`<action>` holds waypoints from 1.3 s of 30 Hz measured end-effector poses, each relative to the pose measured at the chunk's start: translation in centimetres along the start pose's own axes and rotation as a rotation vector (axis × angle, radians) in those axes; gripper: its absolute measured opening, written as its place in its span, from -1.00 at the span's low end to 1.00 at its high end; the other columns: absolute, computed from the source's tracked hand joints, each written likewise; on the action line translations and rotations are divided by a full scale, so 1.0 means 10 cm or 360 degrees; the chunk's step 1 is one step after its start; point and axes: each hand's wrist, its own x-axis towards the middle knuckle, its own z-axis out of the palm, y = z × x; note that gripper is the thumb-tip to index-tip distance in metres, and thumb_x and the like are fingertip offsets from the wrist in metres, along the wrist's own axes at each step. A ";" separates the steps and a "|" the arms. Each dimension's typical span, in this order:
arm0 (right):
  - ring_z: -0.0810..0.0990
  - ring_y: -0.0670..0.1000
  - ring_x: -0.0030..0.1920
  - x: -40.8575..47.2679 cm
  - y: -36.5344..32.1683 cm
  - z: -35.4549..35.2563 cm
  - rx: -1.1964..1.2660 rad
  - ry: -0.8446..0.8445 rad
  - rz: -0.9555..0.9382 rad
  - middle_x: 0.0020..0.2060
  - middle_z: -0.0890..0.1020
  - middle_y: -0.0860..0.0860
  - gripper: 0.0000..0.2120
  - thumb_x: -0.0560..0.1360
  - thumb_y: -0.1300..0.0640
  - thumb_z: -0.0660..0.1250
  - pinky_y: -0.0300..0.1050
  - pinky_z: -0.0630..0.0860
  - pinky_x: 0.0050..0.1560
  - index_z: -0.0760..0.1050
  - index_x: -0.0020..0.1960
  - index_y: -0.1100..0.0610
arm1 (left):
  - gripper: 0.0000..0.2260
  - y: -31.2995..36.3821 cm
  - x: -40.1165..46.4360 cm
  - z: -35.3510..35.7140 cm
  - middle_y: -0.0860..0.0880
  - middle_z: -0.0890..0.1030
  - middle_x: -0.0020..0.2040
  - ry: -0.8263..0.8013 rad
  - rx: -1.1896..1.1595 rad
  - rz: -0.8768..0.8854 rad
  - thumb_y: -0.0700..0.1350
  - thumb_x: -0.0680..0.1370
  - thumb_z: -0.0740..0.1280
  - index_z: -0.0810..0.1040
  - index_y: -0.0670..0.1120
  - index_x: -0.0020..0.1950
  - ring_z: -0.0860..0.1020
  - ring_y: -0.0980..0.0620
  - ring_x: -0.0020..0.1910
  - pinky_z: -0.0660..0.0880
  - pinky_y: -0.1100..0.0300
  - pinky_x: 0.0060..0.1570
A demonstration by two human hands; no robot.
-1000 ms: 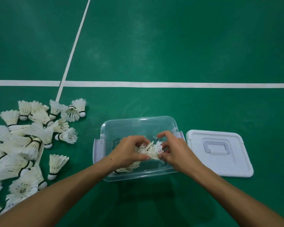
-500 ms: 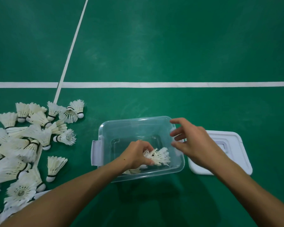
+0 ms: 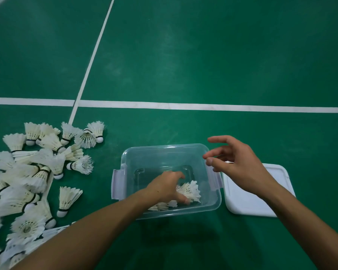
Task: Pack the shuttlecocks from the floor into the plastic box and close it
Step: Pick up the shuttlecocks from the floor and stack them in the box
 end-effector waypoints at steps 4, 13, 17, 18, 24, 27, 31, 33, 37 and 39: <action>0.76 0.12 -0.05 0.05 -0.13 -0.04 -0.0094 -0.0043 -0.0046 -0.07 0.78 -0.03 -0.60 0.54 0.25 0.52 0.22 0.70 0.04 0.53 0.30 -0.01 | -0.19 0.09 -0.33 -0.38 -0.04 0.57 0.38 0.0249 -0.0216 0.0148 0.27 0.37 0.60 0.43 0.03 0.53 0.55 -0.01 0.32 0.52 -0.02 0.32; 0.74 0.04 -0.10 0.36 -1.01 0.42 -0.0283 -0.0335 -0.0384 -0.08 0.77 -0.01 -0.57 0.53 0.21 0.53 0.14 0.69 0.07 0.49 0.32 -0.02 | -0.43 -0.48 -1.67 -1.41 0.15 0.65 0.17 0.0990 -0.0814 0.0184 0.17 0.40 0.59 0.56 0.08 0.35 0.64 0.22 0.12 0.64 0.23 0.09; 0.74 0.03 -0.09 0.57 -1.31 1.01 -0.0355 -0.0523 -0.0535 -0.08 0.77 -0.03 -0.57 0.52 0.18 0.54 -0.01 0.67 0.01 0.48 0.30 -0.04 | -0.47 -1.17 -2.28 -1.60 0.13 0.67 0.17 0.1197 -0.0807 -0.0024 0.11 0.41 0.60 0.57 0.10 0.34 0.66 0.17 0.12 0.66 0.17 0.09; 0.74 0.03 -0.08 0.63 -1.36 1.20 -0.0356 -0.0560 -0.0569 -0.08 0.76 -0.04 -0.58 0.52 0.17 0.54 -0.03 0.66 0.00 0.48 0.30 -0.05 | -0.47 -1.36 -2.43 -1.62 0.13 0.67 0.17 0.1232 -0.0804 -0.0103 0.12 0.41 0.59 0.57 0.11 0.34 0.66 0.16 0.11 0.67 0.15 0.08; 0.74 -0.10 -0.13 0.84 -1.39 2.48 -0.0358 -0.0821 -0.0633 -0.10 0.76 -0.08 -0.58 0.53 0.13 0.54 -0.11 0.66 0.02 0.47 0.31 -0.04 | -0.49 -2.30 -3.06 -1.34 0.11 0.69 0.12 0.1279 -0.0800 -0.0485 0.14 0.38 0.59 0.58 0.11 0.29 0.69 0.16 0.01 0.68 0.13 0.01; 0.73 -0.06 -0.07 0.85 -1.22 3.03 -0.0462 -0.0967 -0.0592 -0.05 0.73 -0.07 -0.56 0.56 0.13 0.49 -0.02 0.69 0.04 0.43 0.38 0.02 | -0.48 -2.55 -3.16 -1.09 0.17 0.66 0.14 0.1127 -0.0654 -0.0525 0.19 0.36 0.59 0.59 0.17 0.27 0.65 0.19 0.07 0.67 0.09 0.09; 0.64 0.10 0.15 0.81 -0.89 3.62 -0.0928 -0.1069 -0.0551 0.18 0.66 0.11 -0.42 0.56 0.11 0.46 0.05 0.59 0.19 0.33 0.51 0.08 | -0.49 -2.64 -3.15 -0.82 0.30 0.50 0.29 0.0834 -0.0200 -0.0438 0.27 0.46 0.51 0.51 0.24 0.36 0.49 0.30 0.25 0.52 0.17 0.30; 0.61 0.19 0.21 0.77 -0.74 3.82 -0.1038 -0.1095 -0.0485 0.23 0.62 0.18 -0.39 0.55 0.16 0.42 0.11 0.59 0.19 0.30 0.54 0.07 | -0.48 -2.63 -3.07 -0.73 0.27 0.48 0.34 0.0783 -0.0008 -0.0446 0.26 0.50 0.48 0.46 0.22 0.42 0.47 0.28 0.28 0.50 0.17 0.31; 0.63 0.20 0.08 0.70 -0.60 4.00 -0.1142 -0.1073 -0.0467 0.15 0.63 0.16 -0.40 0.55 0.28 0.33 0.15 0.63 0.05 0.29 0.52 -0.04 | -0.40 -2.61 -2.80 -0.65 0.15 0.56 0.38 0.0775 0.0294 -0.0620 0.18 0.53 0.48 0.36 0.18 0.52 0.54 0.15 0.30 0.60 0.14 0.16; 0.62 0.20 0.04 0.68 -0.59 3.98 -0.1185 -0.1034 -0.0518 0.10 0.64 0.12 -0.40 0.54 0.29 0.31 0.12 0.62 -0.02 0.28 0.49 -0.11 | -0.38 -2.65 -2.69 -0.63 0.09 0.61 0.35 0.0731 0.0299 -0.0682 0.14 0.52 0.51 0.35 0.17 0.53 0.59 0.09 0.28 0.63 0.11 0.11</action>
